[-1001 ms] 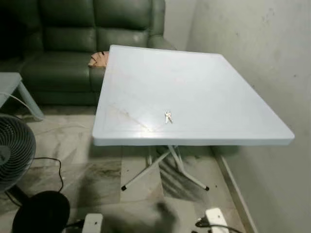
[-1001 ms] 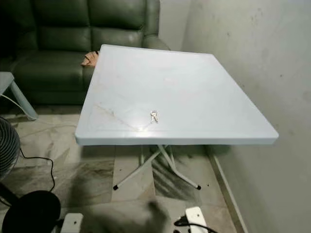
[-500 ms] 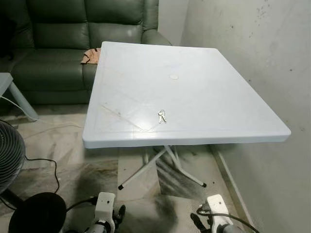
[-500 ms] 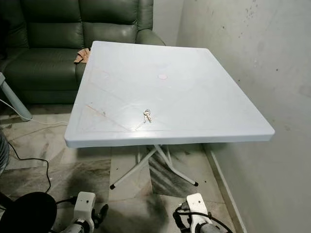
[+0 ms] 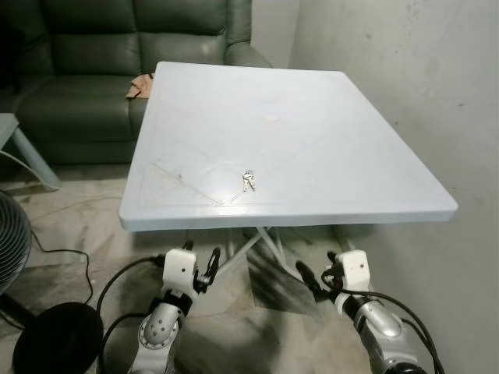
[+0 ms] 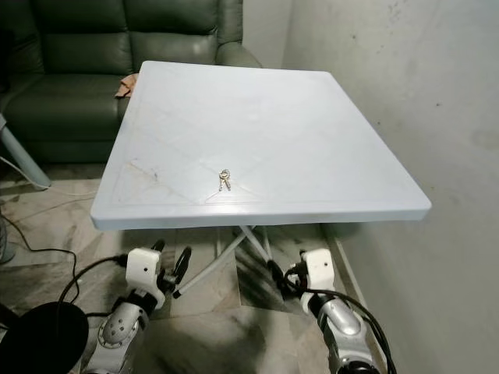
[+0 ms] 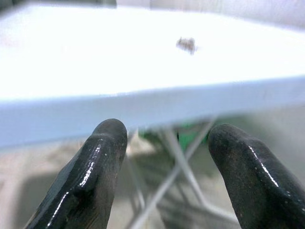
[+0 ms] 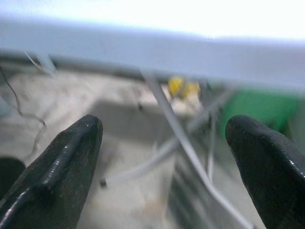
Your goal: Hang keys on a hook
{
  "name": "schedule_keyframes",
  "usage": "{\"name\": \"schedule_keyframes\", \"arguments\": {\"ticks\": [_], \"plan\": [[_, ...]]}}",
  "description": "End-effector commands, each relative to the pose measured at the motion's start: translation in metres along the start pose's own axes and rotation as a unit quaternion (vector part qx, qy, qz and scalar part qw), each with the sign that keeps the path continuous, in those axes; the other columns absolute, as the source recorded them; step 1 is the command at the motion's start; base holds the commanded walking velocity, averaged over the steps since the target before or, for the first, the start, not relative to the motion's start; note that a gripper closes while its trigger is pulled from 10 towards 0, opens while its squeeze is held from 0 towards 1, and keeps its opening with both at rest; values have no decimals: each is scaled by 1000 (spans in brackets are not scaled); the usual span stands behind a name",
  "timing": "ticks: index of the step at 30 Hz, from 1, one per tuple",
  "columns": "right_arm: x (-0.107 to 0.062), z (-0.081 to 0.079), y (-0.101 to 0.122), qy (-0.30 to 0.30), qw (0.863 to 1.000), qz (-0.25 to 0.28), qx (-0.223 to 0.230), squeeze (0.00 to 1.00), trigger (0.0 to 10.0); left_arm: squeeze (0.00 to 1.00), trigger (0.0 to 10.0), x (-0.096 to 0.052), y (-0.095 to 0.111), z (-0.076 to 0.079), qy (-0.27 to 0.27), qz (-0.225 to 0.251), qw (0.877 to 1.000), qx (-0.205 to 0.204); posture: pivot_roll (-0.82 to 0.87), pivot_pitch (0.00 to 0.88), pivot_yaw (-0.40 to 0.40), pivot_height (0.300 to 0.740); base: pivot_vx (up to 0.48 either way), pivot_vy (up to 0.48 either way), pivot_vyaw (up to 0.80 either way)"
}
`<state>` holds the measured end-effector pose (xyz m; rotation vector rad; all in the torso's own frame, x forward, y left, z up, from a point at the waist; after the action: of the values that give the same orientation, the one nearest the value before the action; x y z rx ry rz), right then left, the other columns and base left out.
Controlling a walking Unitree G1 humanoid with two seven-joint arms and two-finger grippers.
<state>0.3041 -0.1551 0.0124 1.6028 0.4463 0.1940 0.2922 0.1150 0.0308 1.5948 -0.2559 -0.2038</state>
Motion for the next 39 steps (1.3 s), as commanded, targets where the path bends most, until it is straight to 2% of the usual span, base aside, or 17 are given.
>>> {"name": "schedule_keyframes", "arguments": {"ticks": [1, 3, 6, 8, 11, 14, 15, 17, 18, 20, 23, 26, 28, 31, 39], "plan": [[5, -2, 18, 8, 999, 45, -3, 0, 10000, 0, 10000, 2, 13, 3, -6, 29, 1000, 1, -80, 0, -84, 740, 0, 0, 0], [8, -3, 30, 8, 997, 73, 3, 0, 10000, 0, 10000, 3, 23, 3, 0, 48, 999, -4, -82, 0, -84, 740, 0, 0, 0], [10, -4, 36, 6, 996, 87, 7, 0, 10000, 0, 10000, 3, 28, 2, 8, 57, 998, -10, -82, 0, -84, 740, 0, 0, 0], [16, -5, 53, -2, 993, 119, 18, 0, 10000, 0, 10000, 4, 45, -3, 38, 83, 996, -23, -82, 0, -85, 740, 0, 0, 0], [20, -4, 63, -16, 990, 133, 34, 0, 10000, 0, 10000, 5, 55, -10, 66, 94, 993, -38, -81, 0, -86, 740, 0, 0, 0], [20, -5, 64, -17, 990, 134, 36, 0, 10000, 0, 10000, 4, 56, -11, 69, 94, 992, -38, -81, 0, -86, 740, 0, 0, 0], [25, -4, 75, -33, 988, 144, 31, 0, 10000, 0, 10000, 7, 63, -26, 109, 99, 988, -52, -80, 0, -87, 740, 0, 0, 0], [27, -3, 80, -40, 988, 149, 30, 0, 10000, 0, 10000, 7, 66, -32, 126, 99, 985, -59, -80, 0, -87, 740, 0, 0, 0], [30, 0, 83, -56, 987, 146, 35, 0, 10000, 0, 10000, 8, 67, -45, 154, 92, 982, -55, -82, 0, -84, 740, 0, 0, 0], [30, 1, 85, -64, 987, 143, 38, 0, 10000, 0, 10000, 8, 69, -50, 167, 86, 981, -55, -82, 0, -84, 740, 0, 0, 0], [34, 16, 92, -126, 984, 126, 29, 0, 10000, 0, 10000, 5, 74, -76, 218, 76, 969, -84, -90, 0, -77, 740, 0, 0, 0], [33, 23, 98, -135, 982, 129, -1, 0, 10000, 0, 10000, -1, 72, -95, 247, 54, 966, -57, -96, 0, -70, 740, 0, 0, 0], [30, 26, 98, -134, 983, 125, -4, 0, 10000, 0, 10000, -6, 70, -106, 263, 45, 961, -68, -96, 0, -70, 740, 0, 0, 0], [28, 27, 97, -127, 985, 120, -4, 0, 10000, 0, 10000, -10, 78, -112, 265, 51, 962, -42, -94, 0, -66, 740, 0, 0, 0], [27, 18, 96, -107, 988, 110, -6, 0, 10000, 0, 10000, -16, 83, -119, 271, 47, 961, -40, -93, 0, -62, 740, 0, 0, 0]]}}
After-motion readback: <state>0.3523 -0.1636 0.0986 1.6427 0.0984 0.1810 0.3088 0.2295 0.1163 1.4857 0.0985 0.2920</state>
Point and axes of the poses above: a point about 5 cm out from each wrist's last joint towards the gripper, its own x axis pointing out of the wrist towards the gripper, its own y axis along the axis of the wrist's last joint, z = x × y, the point moved 3 cm from there along x, pointing out of the wrist towards the gripper, and after that the axes turned 1 degree about x, right-handed, at the moved point
